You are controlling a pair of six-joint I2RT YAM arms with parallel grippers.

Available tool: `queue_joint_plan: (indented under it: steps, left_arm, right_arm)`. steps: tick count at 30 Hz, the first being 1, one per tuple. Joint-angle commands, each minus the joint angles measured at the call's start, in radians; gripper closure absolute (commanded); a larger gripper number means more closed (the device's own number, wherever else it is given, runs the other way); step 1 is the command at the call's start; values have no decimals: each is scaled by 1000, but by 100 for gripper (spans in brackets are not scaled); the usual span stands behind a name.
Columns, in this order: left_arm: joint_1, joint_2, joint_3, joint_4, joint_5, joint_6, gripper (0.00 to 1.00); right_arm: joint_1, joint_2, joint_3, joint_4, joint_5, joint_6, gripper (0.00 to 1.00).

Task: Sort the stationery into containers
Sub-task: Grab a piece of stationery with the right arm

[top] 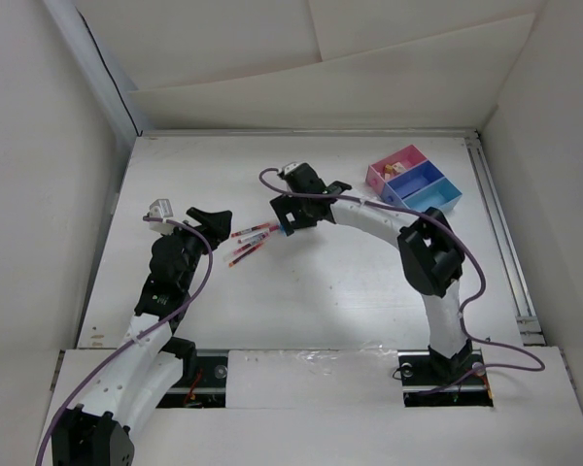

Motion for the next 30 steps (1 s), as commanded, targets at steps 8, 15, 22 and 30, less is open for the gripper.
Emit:
queue_joint_plan:
  steps: [8,15,22,30]
  left_arm:
    - [-2,-13,20,43,10,12,31]
    - [-2,-13,20,52,10,12,31]
    - [-2,-13,20,52,10,12,31]
    - [-2,-13,20,43,0,12,31]
  right_arm:
    - [-12,131,152,-124,-34,-136,0]
    - [-12,200,217,-113,-14,-146,0]
    - [-22,243,275,-144,0,-197,0]
    - [-32,227,292,-181,20,-196,0]
